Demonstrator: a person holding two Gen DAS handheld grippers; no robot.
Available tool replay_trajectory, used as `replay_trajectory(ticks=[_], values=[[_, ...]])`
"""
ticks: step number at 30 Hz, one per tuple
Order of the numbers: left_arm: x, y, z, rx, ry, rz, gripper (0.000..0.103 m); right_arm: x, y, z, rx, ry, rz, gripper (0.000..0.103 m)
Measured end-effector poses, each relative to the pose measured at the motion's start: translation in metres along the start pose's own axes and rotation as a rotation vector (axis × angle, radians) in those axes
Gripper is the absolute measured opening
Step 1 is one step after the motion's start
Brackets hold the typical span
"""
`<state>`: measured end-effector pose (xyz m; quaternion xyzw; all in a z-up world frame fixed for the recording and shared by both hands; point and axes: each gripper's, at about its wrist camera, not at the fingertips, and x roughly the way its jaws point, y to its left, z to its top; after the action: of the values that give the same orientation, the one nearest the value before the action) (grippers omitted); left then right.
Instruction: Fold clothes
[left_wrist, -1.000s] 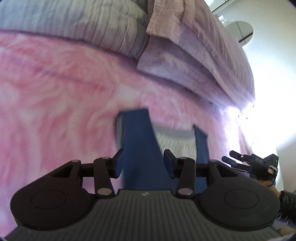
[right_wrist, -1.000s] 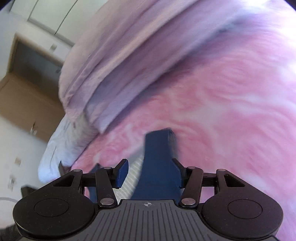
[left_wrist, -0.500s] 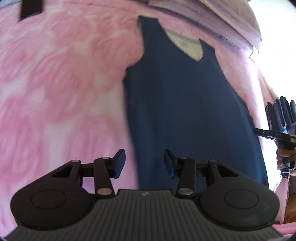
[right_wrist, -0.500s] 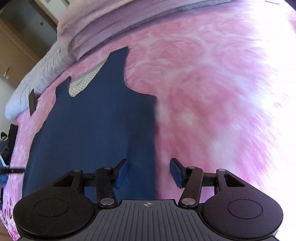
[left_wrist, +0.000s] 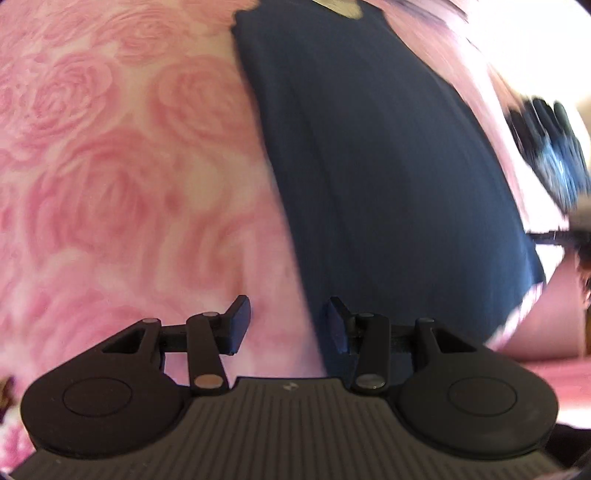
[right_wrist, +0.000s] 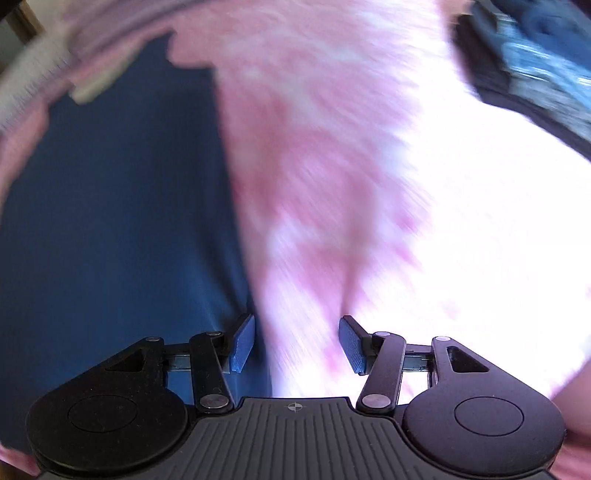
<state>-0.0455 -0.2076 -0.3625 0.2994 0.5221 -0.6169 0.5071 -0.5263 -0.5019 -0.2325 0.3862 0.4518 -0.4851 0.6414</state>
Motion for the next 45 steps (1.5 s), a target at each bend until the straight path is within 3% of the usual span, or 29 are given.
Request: replay_trajectory(ticks=[2,4,10,18,21,22,24,25,27,30,35,45], values=[[-0.009,-0.004,-0.012,0.043,0.004,0.013,0.041,-0.017,-0.002,-0.020,0.061,-0.018,-0.026,0.053],[-0.017,-0.008,-0.020,0.080,-0.006,0.009,0.042,-0.031,0.003,-0.035,0.096,-0.052,0.002,0.053],[-0.009,-0.026,-0.033,0.131,-0.006,-0.022,0.046,-0.027,0.034,-0.055,-0.027,-0.038,0.056,0.053],[-0.001,-0.040,-0.052,0.034,0.019,-0.018,0.045,-0.008,0.004,-0.055,-0.027,0.013,0.164,0.052],[-0.001,-0.045,-0.062,-0.023,0.040,-0.024,0.045,-0.004,-0.011,-0.054,-0.023,0.029,0.211,0.032],[0.000,-0.049,-0.063,-0.030,0.041,-0.011,0.041,-0.002,-0.016,-0.054,-0.022,0.034,0.227,0.018],[0.003,-0.052,-0.063,-0.058,0.044,0.018,0.019,0.000,-0.024,-0.052,-0.025,0.045,0.255,0.009],[0.004,-0.051,-0.063,-0.091,0.048,0.016,0.000,-0.001,-0.025,-0.050,-0.044,0.050,0.259,0.004],[0.003,-0.049,-0.062,-0.149,0.049,0.005,0.000,-0.002,-0.027,-0.044,-0.081,0.060,0.267,0.001],[-0.006,-0.054,-0.065,-0.106,0.040,0.036,0.000,-0.005,-0.029,-0.036,-0.137,0.074,0.279,0.001],[-0.019,-0.050,-0.074,-0.135,0.015,0.051,0.000,-0.008,-0.035,-0.038,-0.189,0.099,0.285,0.000],[-0.027,-0.054,-0.075,-0.170,0.003,0.036,0.000,-0.011,-0.037,-0.045,-0.187,0.113,0.261,0.000]])
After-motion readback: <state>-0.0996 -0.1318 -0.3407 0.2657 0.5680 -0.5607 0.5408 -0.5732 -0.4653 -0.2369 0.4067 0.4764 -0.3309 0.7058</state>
